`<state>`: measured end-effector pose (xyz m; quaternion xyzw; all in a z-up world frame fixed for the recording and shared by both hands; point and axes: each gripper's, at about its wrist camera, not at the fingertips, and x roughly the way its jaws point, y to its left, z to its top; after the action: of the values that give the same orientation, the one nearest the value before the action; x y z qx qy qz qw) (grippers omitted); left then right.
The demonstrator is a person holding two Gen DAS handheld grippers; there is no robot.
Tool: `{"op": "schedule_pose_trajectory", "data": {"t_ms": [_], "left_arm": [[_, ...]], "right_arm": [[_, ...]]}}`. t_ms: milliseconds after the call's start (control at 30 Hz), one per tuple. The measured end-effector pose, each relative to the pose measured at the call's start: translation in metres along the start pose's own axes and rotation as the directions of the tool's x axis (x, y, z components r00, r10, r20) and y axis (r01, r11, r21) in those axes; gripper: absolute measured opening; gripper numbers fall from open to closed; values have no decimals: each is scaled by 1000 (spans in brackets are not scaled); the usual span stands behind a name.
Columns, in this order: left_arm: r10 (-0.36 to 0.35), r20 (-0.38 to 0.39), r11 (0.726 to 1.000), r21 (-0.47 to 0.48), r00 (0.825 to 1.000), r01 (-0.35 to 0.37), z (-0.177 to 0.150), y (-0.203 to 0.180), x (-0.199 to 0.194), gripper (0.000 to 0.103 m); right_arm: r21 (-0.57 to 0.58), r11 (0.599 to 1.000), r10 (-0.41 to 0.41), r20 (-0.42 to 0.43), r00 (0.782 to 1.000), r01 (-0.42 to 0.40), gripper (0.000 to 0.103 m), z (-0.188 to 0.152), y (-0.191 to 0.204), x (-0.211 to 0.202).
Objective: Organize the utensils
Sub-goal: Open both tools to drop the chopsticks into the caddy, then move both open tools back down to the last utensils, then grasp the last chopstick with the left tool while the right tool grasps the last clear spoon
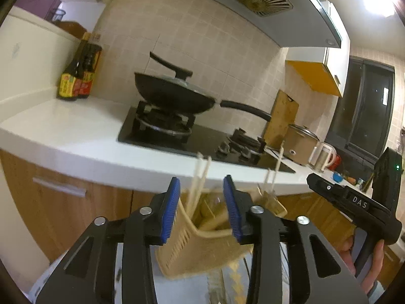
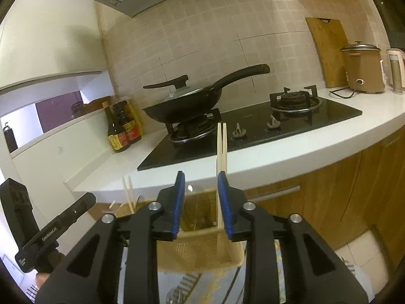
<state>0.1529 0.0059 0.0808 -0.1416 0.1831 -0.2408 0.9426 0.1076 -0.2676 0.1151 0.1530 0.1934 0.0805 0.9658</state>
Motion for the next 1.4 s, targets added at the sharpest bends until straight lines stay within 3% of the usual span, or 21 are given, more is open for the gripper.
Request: {"op": "schedule_pose_trajectory", "data": {"t_ms": [67,333,600,867,1067,1200,1400], "left_arm": [[-14,-26,1000,-13,1000,13,-7,-2,-11,47],[-23,-166,1000,-21,986,20,-53,-10,-41,49],[-19,-285,999,-48,958,6,-113,-10,-52,49],[33,-417,999,46,909,-16,-152,-25,-36,45],[92,-532,994,92,842,-51,-168,-27,-10,32],[88,-536,995,93,839,-44,-168,-29,-3,32],[188,-524,974,211,831,-87,-173,-46,3,31]], "right_arm": [[10,1000,2,-13,1000,-2,45,-7,1,-11],[28,999,22,-127,992,-18,45,-63,7,-36],[61,998,45,-244,969,-31,45,-127,8,-30],[109,994,54,-307,950,-21,45,-165,-3,-17],[122,992,53,-314,948,-15,45,-166,-7,-16],[152,988,70,-307,949,-23,45,-166,-13,-19],[200,979,85,-310,947,-23,45,-166,-21,-17]]}}
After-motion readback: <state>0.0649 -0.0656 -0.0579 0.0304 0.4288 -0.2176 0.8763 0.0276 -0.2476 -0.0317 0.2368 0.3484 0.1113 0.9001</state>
